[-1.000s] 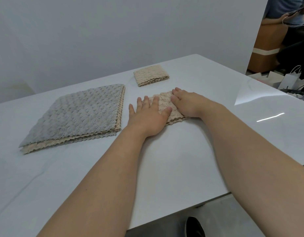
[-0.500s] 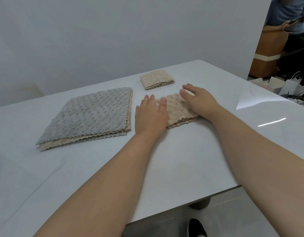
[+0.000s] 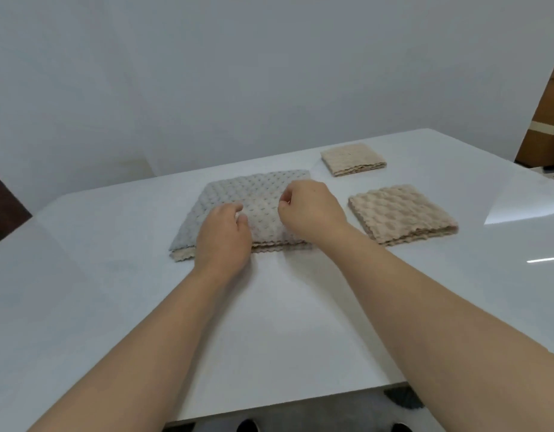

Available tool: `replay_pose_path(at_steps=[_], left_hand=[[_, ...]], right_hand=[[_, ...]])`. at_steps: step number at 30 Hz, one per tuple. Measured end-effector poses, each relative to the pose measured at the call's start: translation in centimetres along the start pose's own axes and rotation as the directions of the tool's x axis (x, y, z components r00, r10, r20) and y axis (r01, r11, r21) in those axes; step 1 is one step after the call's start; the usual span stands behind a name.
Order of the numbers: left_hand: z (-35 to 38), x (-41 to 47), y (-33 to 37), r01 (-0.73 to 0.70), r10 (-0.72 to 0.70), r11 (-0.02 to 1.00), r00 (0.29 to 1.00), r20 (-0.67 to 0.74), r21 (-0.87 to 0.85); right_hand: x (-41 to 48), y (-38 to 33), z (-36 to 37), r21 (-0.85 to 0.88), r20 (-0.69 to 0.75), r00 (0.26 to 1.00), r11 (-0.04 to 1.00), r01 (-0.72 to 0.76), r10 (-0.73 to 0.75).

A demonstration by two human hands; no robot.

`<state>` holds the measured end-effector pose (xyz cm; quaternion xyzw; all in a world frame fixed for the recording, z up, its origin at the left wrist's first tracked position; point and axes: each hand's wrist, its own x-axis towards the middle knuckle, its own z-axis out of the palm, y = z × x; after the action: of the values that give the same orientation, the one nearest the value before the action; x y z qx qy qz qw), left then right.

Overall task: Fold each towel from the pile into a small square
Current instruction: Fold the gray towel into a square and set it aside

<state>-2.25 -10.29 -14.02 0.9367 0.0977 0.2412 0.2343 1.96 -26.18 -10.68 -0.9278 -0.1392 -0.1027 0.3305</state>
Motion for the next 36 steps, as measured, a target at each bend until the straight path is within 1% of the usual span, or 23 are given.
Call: replay_pose_path(at_steps=[2,4,5,7,8,9,10,12,14,16,18,25,29,31,34,35,36], left_hand=[[-1.5,0.6,-3.0,0.046,-0.046,0.998,0.999,-0.008,0.033],[-2.5,0.9,-5.8,0.096,-0.094,0.995,0.994,-0.050,0.038],[-2.9,0.9,-7.2,0.122,-0.119,0.992,0.990,-0.079,0.034],[-3.2,0.8,-9.5,0.200,-0.199,0.980,0.974,-0.109,0.002],[-3.4,0.9,-10.2,0.245,-0.246,0.969,0.963,-0.106,-0.023],[-3.5,1.2,-10.6,0.274,-0.277,0.961,0.956,-0.095,-0.042],[-3.5,1.5,-10.7,0.272,-0.275,0.961,0.958,-0.085,-0.044],[-3.6,1.8,-10.4,0.214,-0.216,0.976,0.974,-0.067,-0.029],[-3.5,1.7,-9.9,0.156,-0.157,0.987,0.987,-0.036,-0.032],[-3.3,1.6,-9.7,0.110,-0.110,0.994,0.994,-0.015,-0.016],[-3.1,1.5,-9.7,0.080,-0.080,0.997,0.997,-0.013,-0.004],[-3.2,1.4,-9.5,0.035,-0.033,0.999,0.998,-0.056,0.024],[-3.2,1.6,-9.5,-0.052,0.054,0.998,0.986,-0.155,0.019],[-3.5,1.7,-9.2,-0.086,0.074,0.995,0.975,-0.210,-0.049],[-4.1,1.3,-8.5,-0.115,0.069,0.978,0.964,-0.256,-0.171],[-4.3,1.1,-8.2,-0.131,0.073,0.971,0.960,-0.269,-0.203],[-4.5,1.0,-8.1,-0.145,0.078,0.963,0.957,-0.278,-0.228]], right_hand=[[0.4,-1.1,1.6,-0.012,0.024,0.999,0.999,-0.035,0.036],[0.4,-1.3,3.1,-0.054,-0.015,0.999,0.998,-0.040,0.039],[0.4,-1.0,3.8,-0.137,-0.065,0.998,0.991,0.001,-0.010],[0.2,0.3,5.5,-0.330,-0.147,0.970,0.934,0.136,-0.193],[0.1,0.8,6.1,-0.353,-0.166,0.948,0.914,0.200,-0.272],[0.1,1.0,6.5,-0.337,-0.175,0.929,0.907,0.254,-0.326],[0.1,1.1,6.7,-0.298,-0.171,0.913,0.903,0.309,-0.370],[0.2,0.7,6.8,-0.248,-0.111,0.893,0.883,0.399,-0.435],[-0.1,0.3,6.7,-0.241,-0.012,0.882,0.857,0.456,-0.472],[-0.1,0.4,6.4,-0.243,0.062,0.875,0.843,0.479,-0.480],[0.0,0.7,6.0,-0.248,0.071,0.876,0.843,0.478,-0.476],[0.3,1.4,6.1,-0.246,0.008,0.876,0.848,0.469,-0.482],[0.5,1.1,5.8,-0.223,-0.115,0.872,0.868,0.445,-0.476],[0.4,0.6,5.4,-0.187,-0.189,0.862,0.879,0.439,-0.471],[0.2,-0.1,4.7,-0.128,-0.283,0.839,0.885,0.448,-0.466],[0.2,-0.1,4.4,-0.094,-0.292,0.846,0.893,0.439,-0.446],[0.2,0.0,4.2,-0.063,-0.268,0.869,0.908,0.414,-0.415]])
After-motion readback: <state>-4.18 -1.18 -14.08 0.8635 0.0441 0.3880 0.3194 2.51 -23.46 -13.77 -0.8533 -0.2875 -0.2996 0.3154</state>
